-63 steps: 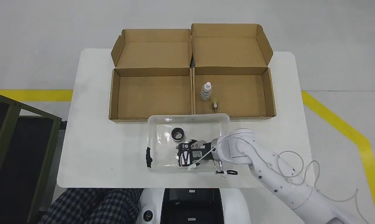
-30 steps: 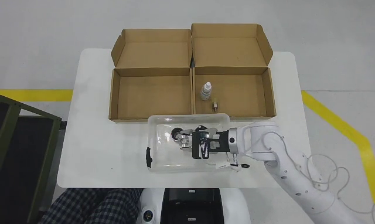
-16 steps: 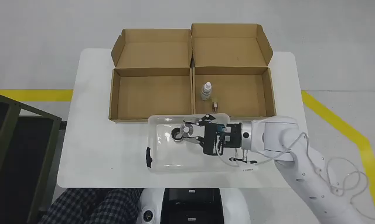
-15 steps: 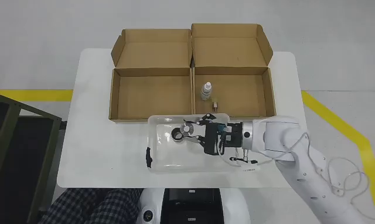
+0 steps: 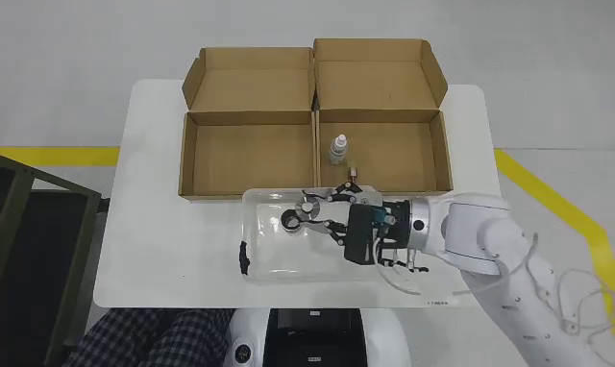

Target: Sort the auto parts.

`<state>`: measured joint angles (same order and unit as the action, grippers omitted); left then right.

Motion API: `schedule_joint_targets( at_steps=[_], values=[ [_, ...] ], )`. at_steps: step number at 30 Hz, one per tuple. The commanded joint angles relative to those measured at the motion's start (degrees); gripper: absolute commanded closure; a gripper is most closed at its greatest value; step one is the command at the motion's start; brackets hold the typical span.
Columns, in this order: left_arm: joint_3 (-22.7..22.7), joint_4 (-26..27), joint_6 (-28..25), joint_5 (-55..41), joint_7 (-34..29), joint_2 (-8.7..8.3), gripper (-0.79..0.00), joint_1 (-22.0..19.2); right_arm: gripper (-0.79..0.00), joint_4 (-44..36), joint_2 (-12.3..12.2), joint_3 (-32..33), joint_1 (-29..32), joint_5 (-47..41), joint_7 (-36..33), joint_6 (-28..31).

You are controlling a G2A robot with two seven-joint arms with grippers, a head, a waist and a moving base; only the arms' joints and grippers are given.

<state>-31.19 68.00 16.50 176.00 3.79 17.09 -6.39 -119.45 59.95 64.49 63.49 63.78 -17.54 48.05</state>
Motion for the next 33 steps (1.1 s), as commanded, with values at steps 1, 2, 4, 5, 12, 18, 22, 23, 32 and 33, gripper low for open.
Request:
schedule_joint_targets(
  at_steps=[1, 2, 4, 5, 12, 18, 22, 23, 32, 33],
  values=[
    [0.0, 0.0, 0.0, 0.0, 0.0, 0.0, -0.785, 0.0, 0.0, -0.4, -0.05, 0.19, 0.19, -0.03, 0.03, -0.08],
    [0.0, 0.0, 0.0, 0.0, 0.0, 0.0, -0.785, 0.0, 0.0, -0.61, -0.07, 0.29, 0.3, -0.1, 0.09, -0.12],
    [0.0, 0.0, 0.0, 0.0, 0.0, 0.0, -0.785, 0.0, 0.0, -0.83, -0.13, 0.62, 0.42, -0.23, 0.15, -0.13],
    [0.0, 0.0, 0.0, 0.0, 0.0, 0.0, -0.785, 0.0, 0.0, -0.66, -0.18, 0.97, 0.33, -0.37, 0.21, -0.02],
    [0.0, 0.0, 0.0, 0.0, 0.0, 0.0, -0.785, 0.0, 0.0, 0.82, -0.39, 2.23, -0.23, -1.75, 0.58, 0.98],
    [0.0, 0.0, 0.0, 0.0, 0.0, 0.0, -0.785, 0.0, 0.0, 3.14, -0.35, 1.89, -1.21, -2.86, 0.88, 1.46],
    [0.0, 0.0, 0.0, 0.0, 0.0, 0.0, -0.785, 0.0, 0.0, 6.18, -0.08, 0.11, -2.48, -3.22, 0.82, 1.47],
    [0.0, 0.0, 0.0, 0.0, 0.0, 0.0, -0.785, 0.0, 0.0, 7.24, 0.02, -0.48, -2.87, -3.32, 0.89, 1.37],
    [0.0, 0.0, 0.0, 0.0, 0.0, 0.0, -0.785, 0.0, 0.0, 16.38, 1.44, -5.82, -8.12, -3.28, 1.62, -0.88],
    [0.0, 0.0, 0.0, 0.0, 0.0, 0.0, -0.785, 0.0, 0.0, 17.25, 1.65, -6.49, -8.88, -3.14, 1.8, -1.17]
  ],
)
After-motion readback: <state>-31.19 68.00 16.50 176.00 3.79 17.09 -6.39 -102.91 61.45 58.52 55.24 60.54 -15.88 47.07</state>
